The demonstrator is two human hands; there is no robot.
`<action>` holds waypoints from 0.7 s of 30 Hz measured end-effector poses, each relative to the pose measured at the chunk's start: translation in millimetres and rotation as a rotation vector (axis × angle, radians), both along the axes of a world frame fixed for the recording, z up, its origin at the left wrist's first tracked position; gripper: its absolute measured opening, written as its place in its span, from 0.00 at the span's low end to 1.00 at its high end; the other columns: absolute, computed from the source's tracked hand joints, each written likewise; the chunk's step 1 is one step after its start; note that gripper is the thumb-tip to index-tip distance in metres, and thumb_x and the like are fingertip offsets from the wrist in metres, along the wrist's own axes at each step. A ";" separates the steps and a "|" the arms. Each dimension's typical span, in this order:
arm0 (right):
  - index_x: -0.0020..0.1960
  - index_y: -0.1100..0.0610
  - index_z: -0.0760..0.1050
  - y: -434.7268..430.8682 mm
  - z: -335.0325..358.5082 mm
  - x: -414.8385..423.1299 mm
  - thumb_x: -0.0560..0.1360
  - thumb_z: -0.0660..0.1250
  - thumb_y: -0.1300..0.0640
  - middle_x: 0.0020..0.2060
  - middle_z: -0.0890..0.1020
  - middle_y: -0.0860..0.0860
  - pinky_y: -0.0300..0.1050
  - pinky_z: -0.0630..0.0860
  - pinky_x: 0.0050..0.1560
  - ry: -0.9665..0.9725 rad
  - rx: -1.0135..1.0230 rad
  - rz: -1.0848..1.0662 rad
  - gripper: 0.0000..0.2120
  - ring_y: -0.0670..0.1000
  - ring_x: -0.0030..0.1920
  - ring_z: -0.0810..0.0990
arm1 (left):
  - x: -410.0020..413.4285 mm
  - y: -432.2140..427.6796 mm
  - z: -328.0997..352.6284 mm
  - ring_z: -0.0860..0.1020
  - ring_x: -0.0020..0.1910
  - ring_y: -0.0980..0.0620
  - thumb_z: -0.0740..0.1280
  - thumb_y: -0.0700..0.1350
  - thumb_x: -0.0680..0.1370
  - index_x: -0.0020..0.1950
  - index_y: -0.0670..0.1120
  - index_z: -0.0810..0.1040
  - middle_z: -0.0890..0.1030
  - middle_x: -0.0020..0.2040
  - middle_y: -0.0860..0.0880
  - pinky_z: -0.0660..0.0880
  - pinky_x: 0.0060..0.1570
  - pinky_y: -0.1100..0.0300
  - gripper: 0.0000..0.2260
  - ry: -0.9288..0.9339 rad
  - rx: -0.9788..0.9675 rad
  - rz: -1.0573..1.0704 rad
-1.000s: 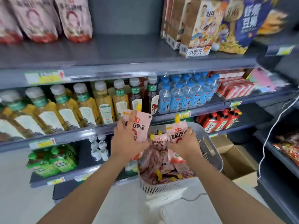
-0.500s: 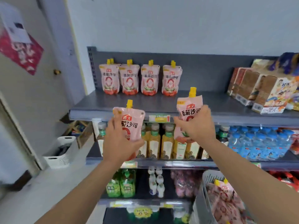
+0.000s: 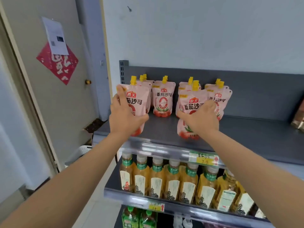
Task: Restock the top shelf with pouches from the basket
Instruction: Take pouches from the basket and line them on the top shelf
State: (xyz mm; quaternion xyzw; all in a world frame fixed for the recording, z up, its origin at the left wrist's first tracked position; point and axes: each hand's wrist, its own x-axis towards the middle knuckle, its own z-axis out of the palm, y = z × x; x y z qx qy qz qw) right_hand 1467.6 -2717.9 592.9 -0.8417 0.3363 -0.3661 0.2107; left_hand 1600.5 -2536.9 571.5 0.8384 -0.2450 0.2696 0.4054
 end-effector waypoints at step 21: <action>0.70 0.64 0.56 -4.7 -11.3 145.0 0.63 0.73 0.35 0.68 0.65 0.59 0.54 0.71 0.60 0.008 0.106 -0.144 0.50 0.60 0.68 0.66 | 126.6 -64.8 -10.8 0.64 0.69 0.41 0.76 0.60 0.65 0.76 0.54 0.32 0.56 0.72 0.42 0.75 0.56 0.46 0.59 0.093 0.023 -0.151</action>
